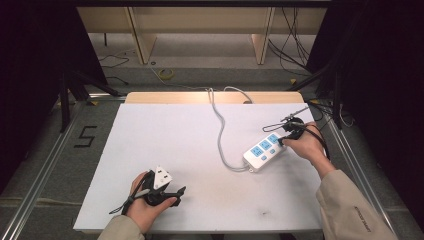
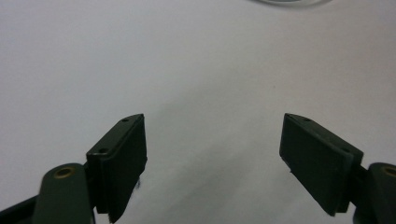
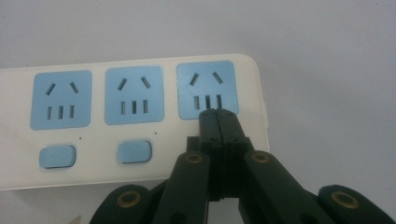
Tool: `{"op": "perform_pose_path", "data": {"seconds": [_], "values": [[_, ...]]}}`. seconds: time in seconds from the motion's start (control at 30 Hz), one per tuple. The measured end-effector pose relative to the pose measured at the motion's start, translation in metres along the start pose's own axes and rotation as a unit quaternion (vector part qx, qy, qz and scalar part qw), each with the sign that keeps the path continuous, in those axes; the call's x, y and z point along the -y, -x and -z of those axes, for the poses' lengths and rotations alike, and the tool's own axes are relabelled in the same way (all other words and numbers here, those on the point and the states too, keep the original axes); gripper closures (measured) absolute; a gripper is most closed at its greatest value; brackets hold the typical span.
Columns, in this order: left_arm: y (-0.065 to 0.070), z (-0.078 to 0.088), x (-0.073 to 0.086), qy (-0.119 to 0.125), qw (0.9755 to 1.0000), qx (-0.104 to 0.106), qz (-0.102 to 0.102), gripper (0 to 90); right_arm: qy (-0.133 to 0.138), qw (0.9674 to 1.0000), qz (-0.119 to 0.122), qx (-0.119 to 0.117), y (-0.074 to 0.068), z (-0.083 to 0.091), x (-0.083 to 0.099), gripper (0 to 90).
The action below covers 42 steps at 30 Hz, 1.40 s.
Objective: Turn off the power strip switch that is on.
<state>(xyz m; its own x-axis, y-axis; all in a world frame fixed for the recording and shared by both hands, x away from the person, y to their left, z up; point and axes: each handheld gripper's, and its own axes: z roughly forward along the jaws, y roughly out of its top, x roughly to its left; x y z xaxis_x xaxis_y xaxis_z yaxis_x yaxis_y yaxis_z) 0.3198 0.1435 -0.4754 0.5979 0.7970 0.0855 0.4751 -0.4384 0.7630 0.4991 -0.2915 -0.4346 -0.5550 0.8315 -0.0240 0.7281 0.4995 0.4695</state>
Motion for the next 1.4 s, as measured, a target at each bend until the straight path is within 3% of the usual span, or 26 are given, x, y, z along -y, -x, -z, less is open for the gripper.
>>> {"op": "perform_pose_path", "data": {"seconds": [1.4], "values": [[0.0003,0.0011,-0.0007,0.001,1.0000,-0.002,-0.001,23.1,-0.013,0.9999,-0.006,0.004,-0.0011,-0.0006,-0.0023,90.0]]}}
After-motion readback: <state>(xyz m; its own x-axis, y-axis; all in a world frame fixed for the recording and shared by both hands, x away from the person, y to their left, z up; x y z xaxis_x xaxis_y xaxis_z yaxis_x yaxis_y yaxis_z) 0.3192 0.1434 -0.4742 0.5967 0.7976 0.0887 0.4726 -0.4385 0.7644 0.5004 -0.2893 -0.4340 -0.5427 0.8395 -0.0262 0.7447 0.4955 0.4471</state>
